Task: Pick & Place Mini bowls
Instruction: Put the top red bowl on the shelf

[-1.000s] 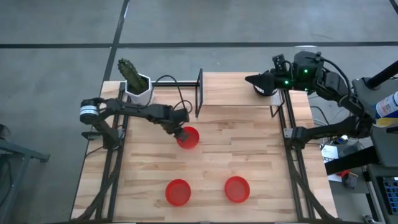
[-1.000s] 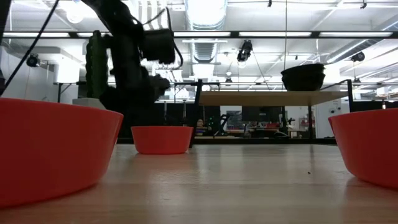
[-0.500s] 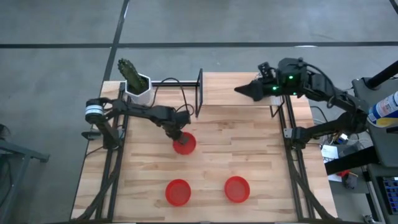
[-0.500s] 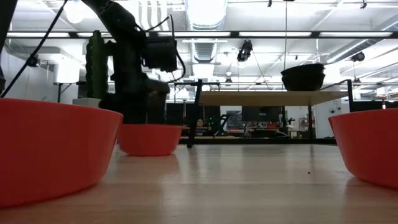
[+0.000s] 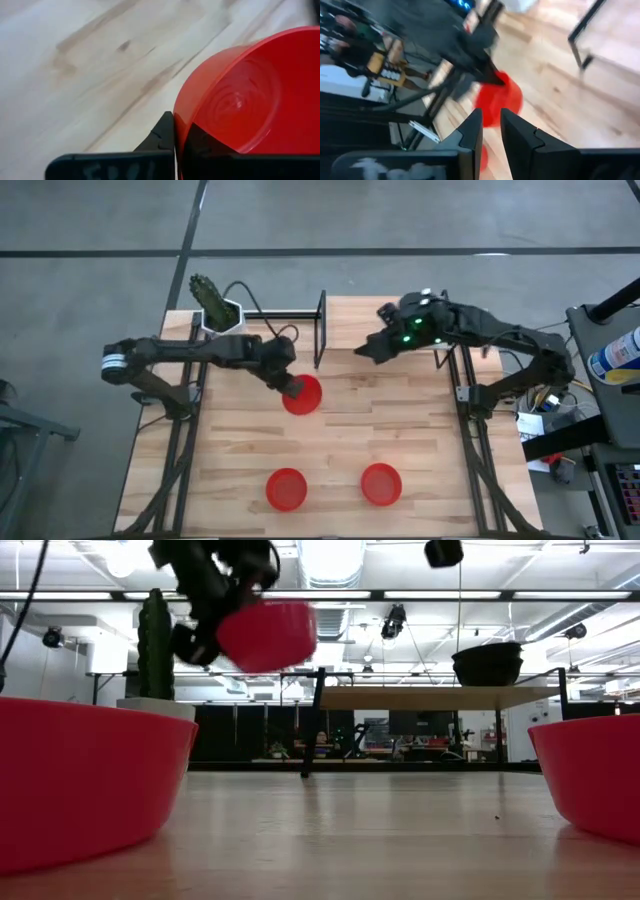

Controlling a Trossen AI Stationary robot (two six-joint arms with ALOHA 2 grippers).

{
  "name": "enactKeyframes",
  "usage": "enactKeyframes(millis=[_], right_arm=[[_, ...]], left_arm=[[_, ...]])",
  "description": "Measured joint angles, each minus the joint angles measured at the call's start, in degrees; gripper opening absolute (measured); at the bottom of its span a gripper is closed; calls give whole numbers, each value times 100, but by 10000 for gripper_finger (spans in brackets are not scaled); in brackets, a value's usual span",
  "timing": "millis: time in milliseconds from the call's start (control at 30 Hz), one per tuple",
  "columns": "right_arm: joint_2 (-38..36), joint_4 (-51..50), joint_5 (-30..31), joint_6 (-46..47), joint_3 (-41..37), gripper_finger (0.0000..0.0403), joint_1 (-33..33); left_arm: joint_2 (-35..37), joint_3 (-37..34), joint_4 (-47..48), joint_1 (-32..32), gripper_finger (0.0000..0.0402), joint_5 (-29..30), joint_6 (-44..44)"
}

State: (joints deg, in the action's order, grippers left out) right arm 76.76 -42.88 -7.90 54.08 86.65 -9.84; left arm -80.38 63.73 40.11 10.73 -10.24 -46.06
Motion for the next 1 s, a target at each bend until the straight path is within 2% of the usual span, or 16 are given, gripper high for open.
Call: enactKeyframes(millis=[100, 167, 300, 533, 633, 833, 1000], right_arm=[[314, -12, -175, 284, 0, 67, 88], [519, -26, -411, 388, 0, 79, 115], [981, -22, -631, 406, 2, 118, 176], [1668, 152, -609, 681, 2, 189, 281], [1833, 464, -444, 752, 2, 197, 339], [2061, 953, 96, 898, 11, 199, 432], [2276, 1071, 207, 898, 11, 199, 418]], left_arm=[[136, 395, 340, 6, 1, 62, -7], [112, 738, 886, 6, 1, 223, -38], [-175, 1501, 2182, 6, 1, 758, 87], [-558, 2444, 3144, -1, 0, 1426, 438], [-735, 2595, 3481, 28, 0, 1478, 544], [-967, 2624, 3538, 13, 0, 1400, 557], [-970, 2624, 3452, 10, 0, 1376, 547]])
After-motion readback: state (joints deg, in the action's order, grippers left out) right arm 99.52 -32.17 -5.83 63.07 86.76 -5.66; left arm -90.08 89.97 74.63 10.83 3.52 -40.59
